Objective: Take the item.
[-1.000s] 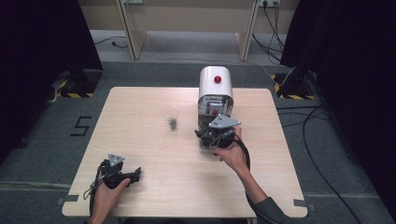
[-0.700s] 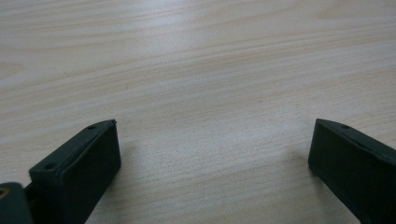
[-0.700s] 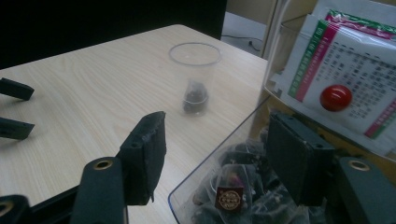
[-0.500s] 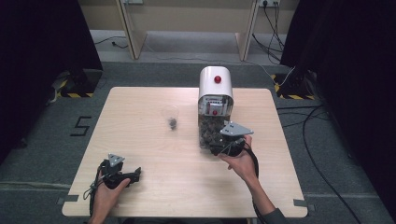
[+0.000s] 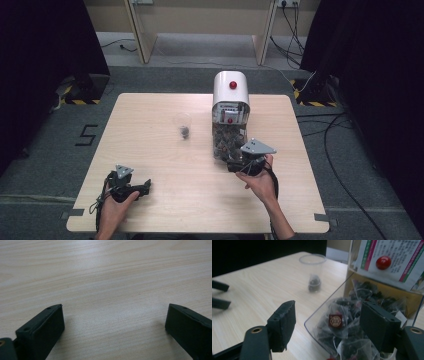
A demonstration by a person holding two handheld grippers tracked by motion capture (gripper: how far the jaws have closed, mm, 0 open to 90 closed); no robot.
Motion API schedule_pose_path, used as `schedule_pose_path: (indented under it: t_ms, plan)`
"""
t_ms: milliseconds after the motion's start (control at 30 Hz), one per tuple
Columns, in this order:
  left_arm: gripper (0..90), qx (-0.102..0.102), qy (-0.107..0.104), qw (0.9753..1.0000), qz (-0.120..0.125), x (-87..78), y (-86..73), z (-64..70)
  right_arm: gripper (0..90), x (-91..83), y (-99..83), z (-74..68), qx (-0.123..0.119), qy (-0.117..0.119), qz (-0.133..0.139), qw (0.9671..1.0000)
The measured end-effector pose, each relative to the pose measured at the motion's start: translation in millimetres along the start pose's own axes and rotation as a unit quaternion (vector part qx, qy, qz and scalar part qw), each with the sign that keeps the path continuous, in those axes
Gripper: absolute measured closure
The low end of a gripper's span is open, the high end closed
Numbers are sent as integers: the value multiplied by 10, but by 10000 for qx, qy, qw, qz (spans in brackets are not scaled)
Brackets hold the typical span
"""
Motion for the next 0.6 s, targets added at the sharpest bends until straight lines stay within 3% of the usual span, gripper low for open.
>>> schedule_pose_path:
  t_ms: [600]
  plan:
    - [19, 11, 3, 10000, -9, -8, -6, -2, 250, -156, -104, 86, 56, -155, -100, 9998]
Point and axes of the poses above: each handheld gripper's, and its own axes: x roughly forward along the jaws, y roughly out of its top, z roughly to its right, the point moved 10 cm from there along x, roughly forward along the jaws, and after that the axes turned 4 degrees about z, right-handed, at the moved point
